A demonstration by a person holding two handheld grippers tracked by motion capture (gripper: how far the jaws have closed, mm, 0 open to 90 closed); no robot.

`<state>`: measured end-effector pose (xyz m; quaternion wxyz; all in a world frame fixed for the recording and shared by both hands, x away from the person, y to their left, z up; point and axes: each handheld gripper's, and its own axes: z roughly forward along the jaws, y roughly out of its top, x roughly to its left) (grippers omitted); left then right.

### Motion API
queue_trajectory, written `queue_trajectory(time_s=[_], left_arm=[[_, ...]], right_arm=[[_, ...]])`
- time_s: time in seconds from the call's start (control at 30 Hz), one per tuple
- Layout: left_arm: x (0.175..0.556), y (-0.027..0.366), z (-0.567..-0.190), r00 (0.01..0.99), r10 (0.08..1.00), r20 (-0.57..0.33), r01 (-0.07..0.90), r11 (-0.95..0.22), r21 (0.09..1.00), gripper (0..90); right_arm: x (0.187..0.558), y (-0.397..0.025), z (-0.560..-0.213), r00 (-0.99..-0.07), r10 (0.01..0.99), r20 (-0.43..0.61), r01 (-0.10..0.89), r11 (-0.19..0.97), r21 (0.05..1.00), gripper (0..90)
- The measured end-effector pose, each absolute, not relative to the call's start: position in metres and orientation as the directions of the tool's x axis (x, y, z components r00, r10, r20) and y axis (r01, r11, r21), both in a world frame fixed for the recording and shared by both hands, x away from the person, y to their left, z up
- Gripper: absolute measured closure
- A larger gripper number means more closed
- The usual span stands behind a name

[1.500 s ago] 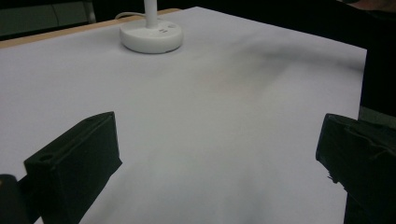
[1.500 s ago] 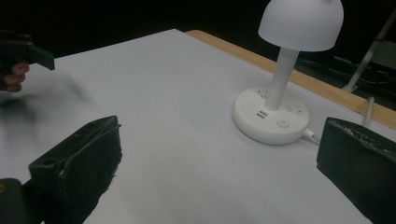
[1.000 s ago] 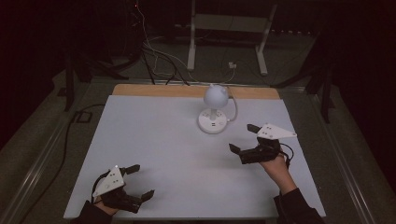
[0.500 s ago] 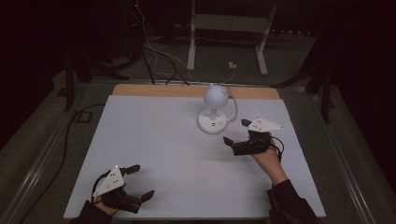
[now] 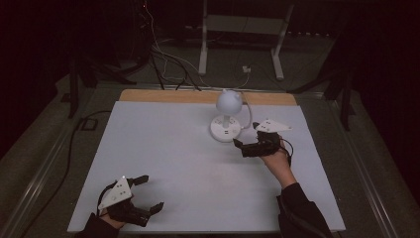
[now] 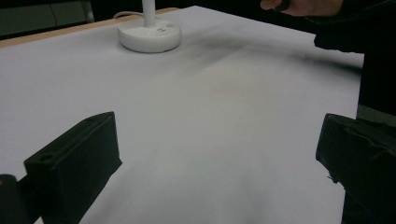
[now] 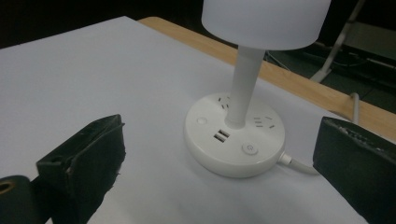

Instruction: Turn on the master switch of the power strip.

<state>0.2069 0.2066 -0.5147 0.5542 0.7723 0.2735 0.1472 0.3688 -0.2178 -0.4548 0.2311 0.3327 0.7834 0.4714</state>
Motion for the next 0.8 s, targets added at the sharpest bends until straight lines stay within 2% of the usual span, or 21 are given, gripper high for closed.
queue_trajectory(time_s=[0.57,0.6,0.7,0.8], left_arm=[[0.207,0.206,-0.515,0.805,0.588,-0.074,0.26,-0.238,0.936,0.1],[0.207,0.207,-0.515,0.805,0.588,-0.075,0.26,-0.237,0.936,0.2],[0.207,0.207,-0.515,0.805,0.589,-0.076,0.262,-0.236,0.936,0.1],[0.207,0.207,-0.515,0.804,0.589,-0.079,0.264,-0.234,0.936,0.1]], right_arm=[[0.398,-0.209,-0.471,-0.629,0.776,-0.038,0.35,0.327,0.878,6.6],[0.402,-0.209,-0.473,-0.616,0.786,-0.042,0.357,0.326,0.875,12.7],[0.405,-0.208,-0.475,-0.605,0.795,-0.049,0.358,0.326,0.875,15.1],[0.41,-0.206,-0.48,-0.598,0.799,-0.058,0.365,0.336,0.868,21.3]])
